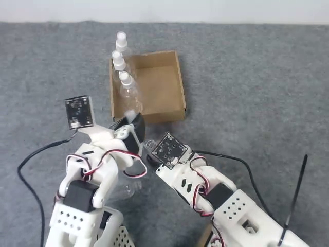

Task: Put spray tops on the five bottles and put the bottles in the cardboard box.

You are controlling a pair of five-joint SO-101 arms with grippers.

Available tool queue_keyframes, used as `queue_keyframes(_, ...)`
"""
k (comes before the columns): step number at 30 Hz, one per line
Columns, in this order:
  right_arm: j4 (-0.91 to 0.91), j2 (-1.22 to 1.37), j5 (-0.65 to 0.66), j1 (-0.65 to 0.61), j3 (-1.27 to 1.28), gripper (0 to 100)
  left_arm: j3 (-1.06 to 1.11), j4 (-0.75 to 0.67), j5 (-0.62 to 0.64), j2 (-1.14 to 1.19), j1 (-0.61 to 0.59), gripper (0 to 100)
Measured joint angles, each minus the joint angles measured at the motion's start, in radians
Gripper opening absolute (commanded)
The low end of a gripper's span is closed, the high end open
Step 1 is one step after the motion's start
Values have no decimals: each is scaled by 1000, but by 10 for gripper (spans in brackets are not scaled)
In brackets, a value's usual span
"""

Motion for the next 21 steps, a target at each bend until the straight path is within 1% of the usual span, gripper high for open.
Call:
queue_keyframes(6, 0, 0, 2, -2, 0, 13, 26, -5, -23, -2, 25, 16)
queue_keyframes(11, 0, 0, 2, -2, 0, 13, 71, -43, -64, 0, 32, 16)
queue_keyframes(16, 0, 0, 0, 0, 0, 13, 104, -49, -124, -2, 104, 23)
queue_keyframes(21, 0, 0, 2, 54, 5, 13, 107, -54, -144, -2, 123, 150)
